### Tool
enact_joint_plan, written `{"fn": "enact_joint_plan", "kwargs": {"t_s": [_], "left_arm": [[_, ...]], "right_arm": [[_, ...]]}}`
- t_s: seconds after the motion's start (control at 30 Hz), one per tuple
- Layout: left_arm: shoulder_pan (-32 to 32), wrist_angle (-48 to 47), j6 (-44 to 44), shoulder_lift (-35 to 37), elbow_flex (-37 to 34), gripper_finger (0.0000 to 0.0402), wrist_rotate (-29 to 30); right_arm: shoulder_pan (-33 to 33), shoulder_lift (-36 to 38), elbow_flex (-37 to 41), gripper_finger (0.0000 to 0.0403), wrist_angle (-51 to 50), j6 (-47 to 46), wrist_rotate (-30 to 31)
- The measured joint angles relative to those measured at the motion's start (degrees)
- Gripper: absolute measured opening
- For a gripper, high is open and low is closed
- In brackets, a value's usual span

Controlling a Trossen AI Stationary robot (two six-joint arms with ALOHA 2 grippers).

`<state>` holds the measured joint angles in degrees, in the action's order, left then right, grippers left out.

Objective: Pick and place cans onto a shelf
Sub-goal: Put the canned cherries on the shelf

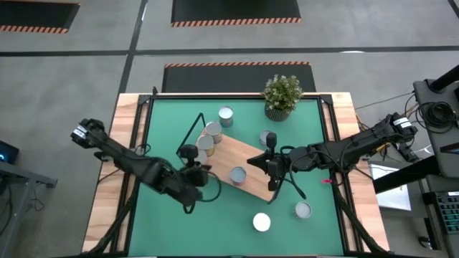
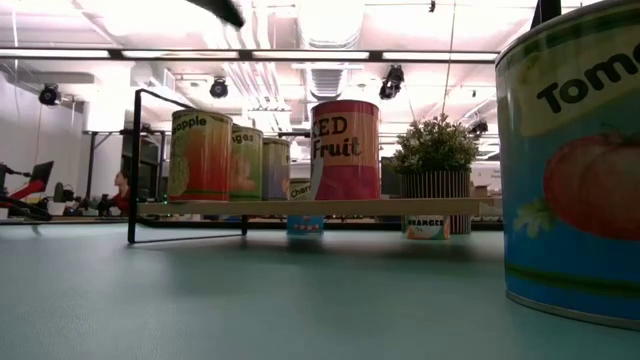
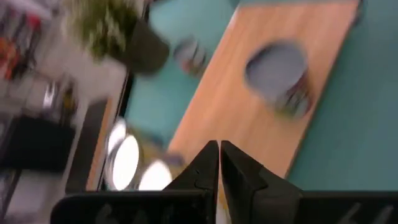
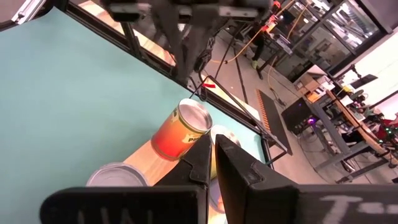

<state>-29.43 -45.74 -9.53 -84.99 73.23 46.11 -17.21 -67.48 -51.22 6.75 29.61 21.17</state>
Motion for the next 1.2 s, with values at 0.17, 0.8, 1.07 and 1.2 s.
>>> {"fn": "enact_joint_plan", "kwargs": {"t_s": [0.17, 0.8, 1.07, 1.2], "left_arm": [[-1.67, 24.35, 17.11, 4.91, -9.50, 0.0000, -7.54], [0.06, 52.33, 28.61, 36.63, -38.25, 0.0000, -23.22], [0.08, 52.26, 27.65, 45.80, -42.46, 0.0000, -19.65], [0.08, 52.25, 26.10, 47.27, -44.78, 0.0000, -19.65]], "right_arm": [[-0.01, 0.00, 0.00, 0.0013, 1.01, -0.43, 0.00], [3.32, -0.21, 0.00, 0.0013, 3.00, -14.05, -0.08], [4.24, -2.08, 0.00, 0.0013, 6.96, -18.88, -0.11], [5.99, -2.29, 0.00, 0.0013, 7.30, -23.86, 0.02]]}}
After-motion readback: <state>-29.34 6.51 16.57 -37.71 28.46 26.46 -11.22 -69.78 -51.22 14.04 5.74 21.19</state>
